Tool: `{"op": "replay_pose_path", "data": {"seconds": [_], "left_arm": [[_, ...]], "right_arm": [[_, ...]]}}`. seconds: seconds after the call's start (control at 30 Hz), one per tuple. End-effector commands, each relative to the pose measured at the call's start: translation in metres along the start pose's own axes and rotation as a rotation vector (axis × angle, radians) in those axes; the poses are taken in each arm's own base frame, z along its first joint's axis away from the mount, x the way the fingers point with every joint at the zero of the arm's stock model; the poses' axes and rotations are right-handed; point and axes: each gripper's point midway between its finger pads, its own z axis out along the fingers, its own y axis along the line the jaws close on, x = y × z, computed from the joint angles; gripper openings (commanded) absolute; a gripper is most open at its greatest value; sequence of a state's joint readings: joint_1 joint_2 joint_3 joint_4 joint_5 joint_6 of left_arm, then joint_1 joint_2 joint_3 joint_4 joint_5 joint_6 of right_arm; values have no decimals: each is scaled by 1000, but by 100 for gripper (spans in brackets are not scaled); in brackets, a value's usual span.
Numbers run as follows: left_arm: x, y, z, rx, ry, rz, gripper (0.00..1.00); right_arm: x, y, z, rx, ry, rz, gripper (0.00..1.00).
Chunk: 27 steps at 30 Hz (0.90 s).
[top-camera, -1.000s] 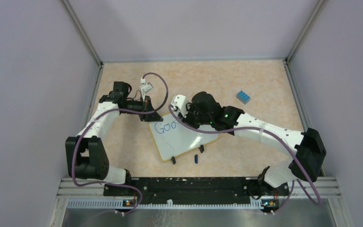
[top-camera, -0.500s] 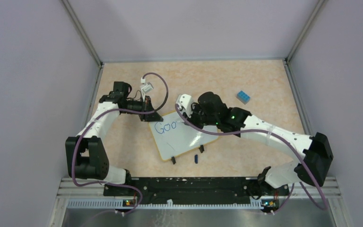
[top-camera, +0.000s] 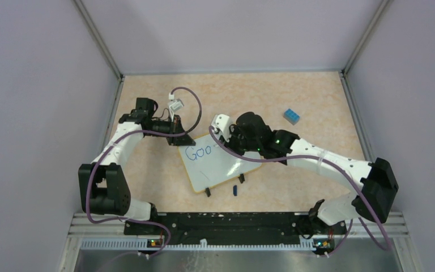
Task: Write a sentence on the whiteboard
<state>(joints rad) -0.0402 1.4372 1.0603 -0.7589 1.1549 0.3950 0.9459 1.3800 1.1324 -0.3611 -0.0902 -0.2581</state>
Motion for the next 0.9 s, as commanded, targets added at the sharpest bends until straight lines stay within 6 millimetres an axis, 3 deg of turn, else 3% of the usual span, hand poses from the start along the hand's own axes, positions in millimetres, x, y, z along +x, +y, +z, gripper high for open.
{"op": "replay_pose_path", "data": {"seconds": [0.0, 0.4, 0.87], "left_arm": [[-3, 7, -3, -52, 5, 37, 0], [-2, 8, -3, -52, 6, 38, 0], [-1, 8, -3, -54, 9, 35, 0]], "right_arm": [[-10, -15, 1, 56, -30, 12, 0], [-20, -13, 8, 33, -46, 14, 0], [-5, -3, 10, -5, -17, 8, 0]]}}
